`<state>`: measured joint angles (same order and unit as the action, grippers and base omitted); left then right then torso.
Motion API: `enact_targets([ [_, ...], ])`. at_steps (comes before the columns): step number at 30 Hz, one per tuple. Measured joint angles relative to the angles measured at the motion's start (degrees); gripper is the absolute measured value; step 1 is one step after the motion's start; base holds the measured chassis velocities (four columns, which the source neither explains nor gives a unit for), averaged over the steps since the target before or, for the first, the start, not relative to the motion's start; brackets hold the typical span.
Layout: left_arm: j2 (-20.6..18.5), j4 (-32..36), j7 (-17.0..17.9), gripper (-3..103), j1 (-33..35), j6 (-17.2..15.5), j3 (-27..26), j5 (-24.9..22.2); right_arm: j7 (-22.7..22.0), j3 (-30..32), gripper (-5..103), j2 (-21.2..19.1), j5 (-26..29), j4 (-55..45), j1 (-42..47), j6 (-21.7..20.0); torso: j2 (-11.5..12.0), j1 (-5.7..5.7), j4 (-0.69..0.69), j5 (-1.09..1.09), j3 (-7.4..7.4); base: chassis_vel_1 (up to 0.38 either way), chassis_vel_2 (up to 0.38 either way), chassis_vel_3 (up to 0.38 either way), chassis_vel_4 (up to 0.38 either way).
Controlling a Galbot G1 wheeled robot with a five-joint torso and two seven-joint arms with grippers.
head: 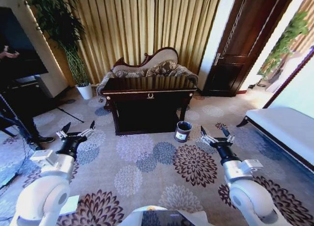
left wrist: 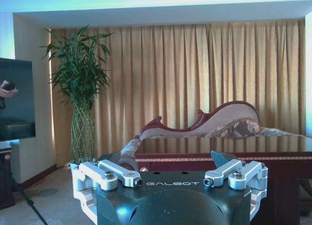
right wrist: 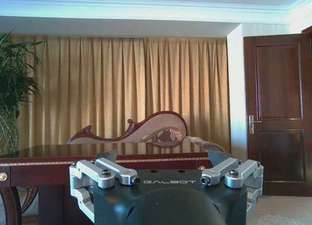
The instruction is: Move to the front of the table and place the trash on the table into the trash bin.
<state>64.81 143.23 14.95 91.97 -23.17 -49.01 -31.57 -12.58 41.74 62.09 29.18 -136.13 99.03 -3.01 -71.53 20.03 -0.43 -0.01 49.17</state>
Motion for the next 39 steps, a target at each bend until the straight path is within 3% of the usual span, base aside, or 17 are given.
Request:
enact_targets([
  [39, 0.0, 0.0, 1.4, 100, 0.3, -1.2, 0.2, 1.6, 0.0, 0.0, 100, 0.0, 0.0, -0.1, 0.0, -0.2, 0.0, 0.00, 0.00, 0.00, 0.00, 0.000, 0.000, 0.000, 0.000],
])
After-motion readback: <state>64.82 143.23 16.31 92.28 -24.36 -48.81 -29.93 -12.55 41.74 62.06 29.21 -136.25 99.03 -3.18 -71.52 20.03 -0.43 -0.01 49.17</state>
